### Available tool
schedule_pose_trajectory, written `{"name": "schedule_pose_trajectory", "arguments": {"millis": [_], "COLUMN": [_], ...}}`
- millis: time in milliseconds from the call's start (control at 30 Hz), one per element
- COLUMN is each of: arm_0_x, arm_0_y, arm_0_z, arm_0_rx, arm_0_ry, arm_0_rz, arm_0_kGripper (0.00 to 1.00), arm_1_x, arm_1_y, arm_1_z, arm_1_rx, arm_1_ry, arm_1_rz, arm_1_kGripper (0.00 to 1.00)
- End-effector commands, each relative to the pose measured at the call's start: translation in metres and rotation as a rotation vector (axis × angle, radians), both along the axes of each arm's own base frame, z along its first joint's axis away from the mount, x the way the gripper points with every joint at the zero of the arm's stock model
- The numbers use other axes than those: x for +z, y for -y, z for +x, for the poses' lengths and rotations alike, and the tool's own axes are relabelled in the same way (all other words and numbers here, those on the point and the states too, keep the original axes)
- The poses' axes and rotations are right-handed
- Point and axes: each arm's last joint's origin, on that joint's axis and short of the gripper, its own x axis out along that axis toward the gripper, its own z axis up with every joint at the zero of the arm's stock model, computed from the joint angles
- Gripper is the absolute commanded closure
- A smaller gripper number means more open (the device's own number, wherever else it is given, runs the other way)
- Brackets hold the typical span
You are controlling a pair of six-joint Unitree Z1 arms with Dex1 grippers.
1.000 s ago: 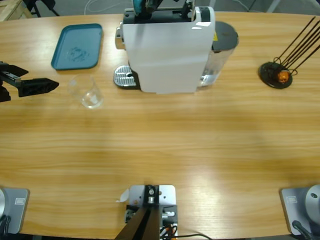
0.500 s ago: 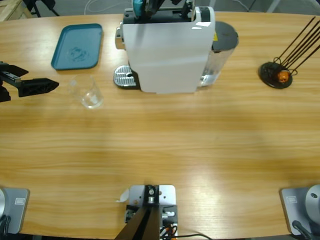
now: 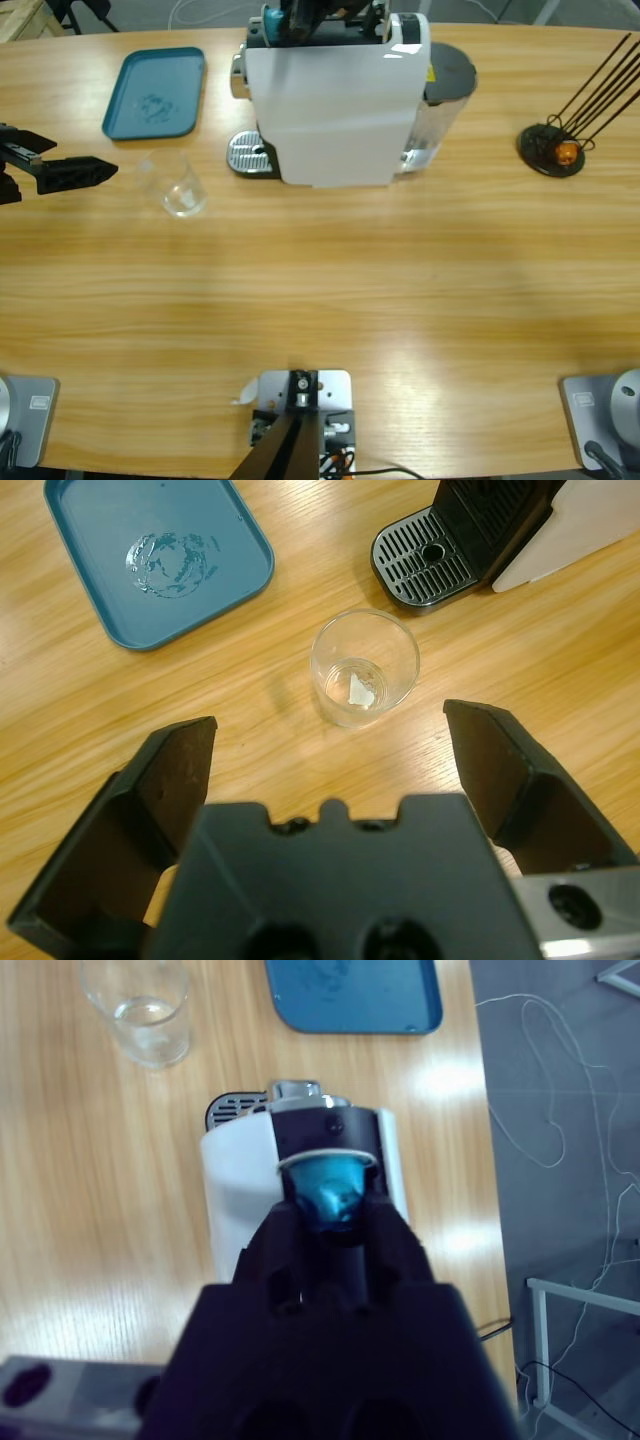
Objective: Pour coffee
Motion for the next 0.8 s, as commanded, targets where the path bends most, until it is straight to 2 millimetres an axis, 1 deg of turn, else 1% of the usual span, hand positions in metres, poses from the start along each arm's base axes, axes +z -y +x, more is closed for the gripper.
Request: {"name": "schedule_pose_trajectory", "arguments": {"millis": [33, 167, 267, 367, 433, 533, 567, 600, 633, 667, 700, 733, 800], "arm_0_x": [-0.012, -0.013, -0.013, -0.013, -0.014, -0.014, -0.014, -0.014, -0.014, -0.013, -0.013, -0.013, -0.013], "arm_0_y": [0.0, 0.001, 0.001, 0.001, 0.001, 0.001, 0.001, 0.001, 0.001, 0.001, 0.001, 0.001, 0.001], "arm_0_z": [-0.003, -0.003, -0.003, -0.002, -0.002, -0.002, -0.002, -0.002, -0.002, -0.002, -0.002, -0.002, -0.002], "arm_0_rx": [-0.018, -0.018, -0.018, -0.018, -0.018, -0.017, -0.018, -0.018, -0.018, -0.018, -0.018, -0.017, -0.018], "arm_0_ry": [-0.036, -0.037, -0.039, -0.039, -0.04, -0.04, -0.04, -0.04, -0.04, -0.039, -0.038, -0.038, -0.038], "arm_0_rz": [0.018, 0.02, 0.021, 0.021, 0.022, 0.022, 0.022, 0.022, 0.022, 0.021, 0.02, 0.02, 0.02], "arm_0_kGripper": [0.0, 0.0, 0.0, 0.0, 0.0, 0.0, 0.0, 0.0, 0.0, 0.0, 0.0, 0.0, 0.0], "arm_1_x": [-0.03, -0.025, -0.009, 0.018, 0.042, 0.072, 0.08, 0.089, 0.098, 0.11, 0.119, 0.127, 0.144], "arm_1_y": [-0.014, -0.012, -0.011, -0.006, -0.004, -0.001, 0.001, 0.004, 0.01, 0.02, 0.03, 0.041, 0.065], "arm_1_z": [0.007, 0.006, 0.002, -0.006, -0.02, -0.043, -0.052, -0.06, -0.069, -0.079, -0.088, -0.097, -0.114], "arm_1_rx": [0.006, 0.006, 0.003, -0.03, -0.025, 0.029, 0.049, 0.065, 0.084, 0.094, 0.094, 0.094, 0.074], "arm_1_ry": [-0.088, -0.081, -0.061, -0.05, -0.037, -0.049, -0.058, -0.072, -0.092, -0.119, -0.124, -0.118, -0.07], "arm_1_rz": [-0.079, -0.07, -0.044, 0.023, 0.076, 0.154, 0.173, 0.192, 0.214, 0.237, 0.246, 0.256, 0.276], "arm_1_kGripper": [0.21, 0.141, 0.142, 0.141, 0.127, 0.012, 0.019, 0.073, 0.217, 0.51, 0.837, 1.0, 1.0]}}
